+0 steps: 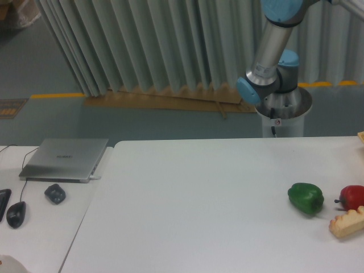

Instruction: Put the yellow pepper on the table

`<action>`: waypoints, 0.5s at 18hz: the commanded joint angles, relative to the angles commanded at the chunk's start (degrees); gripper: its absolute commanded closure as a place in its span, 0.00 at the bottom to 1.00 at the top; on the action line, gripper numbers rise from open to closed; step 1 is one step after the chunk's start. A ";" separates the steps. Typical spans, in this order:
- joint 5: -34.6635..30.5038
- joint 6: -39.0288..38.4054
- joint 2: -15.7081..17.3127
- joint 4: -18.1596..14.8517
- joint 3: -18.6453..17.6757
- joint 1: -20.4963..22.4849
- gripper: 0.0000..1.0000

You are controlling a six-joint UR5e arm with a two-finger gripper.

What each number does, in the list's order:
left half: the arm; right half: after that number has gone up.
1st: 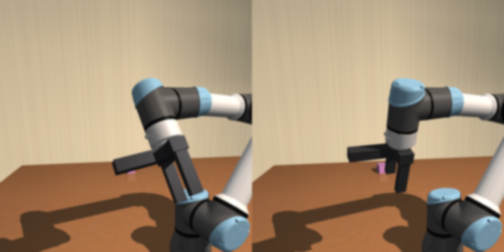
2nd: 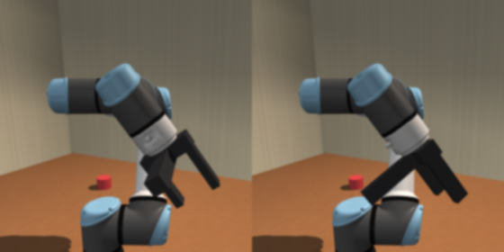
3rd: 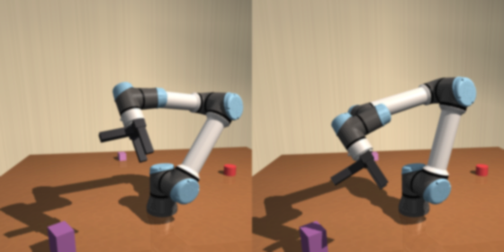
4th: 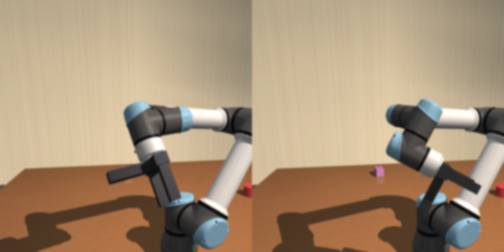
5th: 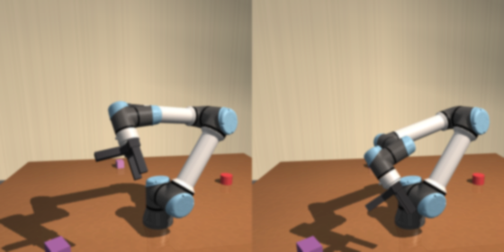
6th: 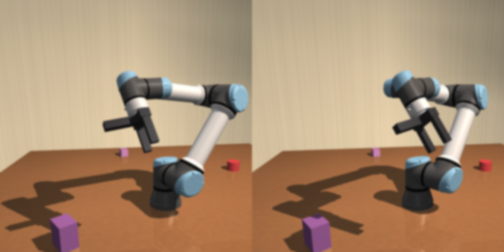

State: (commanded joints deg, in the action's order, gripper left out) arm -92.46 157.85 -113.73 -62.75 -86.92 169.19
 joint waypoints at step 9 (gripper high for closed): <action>-6.13 -0.44 -0.70 -0.26 -0.17 -1.48 0.00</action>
State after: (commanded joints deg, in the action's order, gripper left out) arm -98.59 157.41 -114.43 -63.02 -87.10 167.70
